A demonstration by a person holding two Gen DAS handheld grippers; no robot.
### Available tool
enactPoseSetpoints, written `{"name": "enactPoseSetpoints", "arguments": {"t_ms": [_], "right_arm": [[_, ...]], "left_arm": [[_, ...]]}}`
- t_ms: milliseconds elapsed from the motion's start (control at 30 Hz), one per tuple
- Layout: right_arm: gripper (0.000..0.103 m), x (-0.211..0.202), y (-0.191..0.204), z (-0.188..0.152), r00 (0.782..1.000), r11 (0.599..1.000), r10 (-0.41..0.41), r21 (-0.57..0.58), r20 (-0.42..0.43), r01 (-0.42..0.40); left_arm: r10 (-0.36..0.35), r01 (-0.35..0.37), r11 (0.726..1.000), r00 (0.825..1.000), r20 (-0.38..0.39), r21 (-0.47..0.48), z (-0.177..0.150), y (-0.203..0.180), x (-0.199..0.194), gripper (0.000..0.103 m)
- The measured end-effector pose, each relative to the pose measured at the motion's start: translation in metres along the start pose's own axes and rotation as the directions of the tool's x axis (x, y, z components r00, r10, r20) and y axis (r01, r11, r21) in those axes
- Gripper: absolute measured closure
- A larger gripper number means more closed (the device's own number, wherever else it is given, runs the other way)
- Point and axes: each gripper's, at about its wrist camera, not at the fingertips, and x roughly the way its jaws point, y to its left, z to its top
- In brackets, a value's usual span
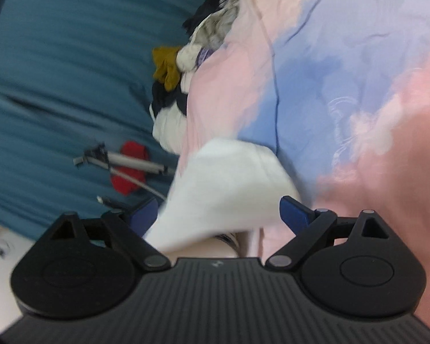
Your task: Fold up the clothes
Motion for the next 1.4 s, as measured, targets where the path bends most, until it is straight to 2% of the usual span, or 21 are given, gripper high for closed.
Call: {"name": "enactPoseSetpoints", "arguments": {"t_ms": [67,133,233,333,433,467,500,633,700,800,933,1033,1100,1167,1200,1267,1333,1400], "right_arm": [[0.008,-0.002,-0.006,0.002,1.0,0.997,0.029,0.075,-0.005,-0.028],[0.008,0.005,-0.015,-0.003,0.996,0.982,0.07,0.181,-0.046,-0.06],[0.008,0.027,-0.017,-0.018,0.978,0.956,0.143,0.277,-0.153,-0.097],[0.008,0.051,-0.008,-0.028,0.97,0.966,0.124,0.249,-0.21,-0.069],[0.008,0.077,0.0,-0.023,0.978,0.976,0.075,0.215,-0.193,-0.033],[0.009,0.084,0.003,-0.019,0.983,0.981,0.056,0.191,-0.175,-0.021],[0.024,0.088,0.006,-0.014,0.988,0.987,0.029,0.162,-0.149,-0.005],[0.05,0.095,0.009,0.014,0.995,0.992,-0.089,0.083,-0.034,0.091],[0.072,0.095,0.01,0.031,0.991,0.991,-0.13,0.049,0.033,0.128],[0.091,0.095,0.01,0.049,0.988,0.991,-0.137,0.002,0.076,0.137],[0.095,0.092,0.012,0.068,0.985,0.989,-0.122,-0.069,0.119,0.131],[0.097,0.078,0.032,0.072,0.983,0.979,-0.046,-0.189,0.18,0.081],[0.098,0.067,0.04,0.078,0.97,0.962,-0.006,-0.263,0.243,0.071],[0.098,0.061,0.038,0.089,0.956,0.955,0.002,-0.283,0.295,0.085],[0.098,0.06,0.031,0.096,0.951,0.958,-0.02,-0.267,0.307,0.106],[0.098,0.062,0.009,0.106,0.947,0.95,-0.118,-0.243,0.299,0.195],[0.098,0.072,-0.017,0.111,0.941,0.932,-0.241,-0.214,0.238,0.293],[0.098,0.081,-0.046,0.114,0.937,0.933,-0.314,-0.135,0.153,0.334]], "left_arm": [[0.007,-0.006,0.996,1.0,0.002,-0.084,-0.004,0.025,-0.009,0.022],[0.008,-0.007,0.984,1.0,0.006,-0.176,-0.007,0.048,-0.016,0.022],[-0.002,0.008,0.943,1.0,0.017,-0.332,-0.01,0.078,-0.022,0.022],[0.0,0.014,0.896,0.999,0.032,-0.444,-0.013,0.103,-0.028,0.022],[0.028,-0.012,0.861,0.999,0.024,-0.509,-0.016,0.12,-0.031,0.021],[0.024,-0.008,0.841,0.999,0.023,-0.541,-0.018,0.126,-0.032,0.021],[0.015,0.002,0.818,1.0,0.025,-0.576,-0.021,0.132,-0.032,0.021],[-0.014,0.041,0.72,0.999,0.044,-0.692,-0.031,0.152,-0.033,0.021],[-0.009,0.035,0.695,0.999,0.04,-0.719,-0.035,0.158,-0.034,0.021],[-0.013,0.025,0.661,1.0,0.022,-0.75,-0.04,0.159,-0.029,0.021],[-0.02,0.011,0.621,1.0,-0.001,-0.784,-0.045,0.161,-0.023,0.021],[-0.01,0.001,0.619,1.0,-0.007,-0.785,-0.042,0.159,-0.017,0.021],[-0.002,-0.004,0.615,1.0,-0.006,-0.788,-0.042,0.161,-0.014,0.021],[0.004,-0.01,0.605,1.0,-0.009,-0.796,-0.043,0.162,-0.013,0.021],[0.007,-0.014,0.599,1.0,-0.012,-0.801,-0.045,0.163,-0.013,0.021],[0.016,-0.03,0.588,1.0,-0.025,-0.808,-0.047,0.164,-0.011,0.021],[0.023,-0.046,0.572,0.999,-0.04,-0.819,-0.05,0.165,-0.01,0.021],[0.03,-0.063,0.557,0.998,-0.056,-0.828,-0.054,0.165,-0.008,0.021]]}}
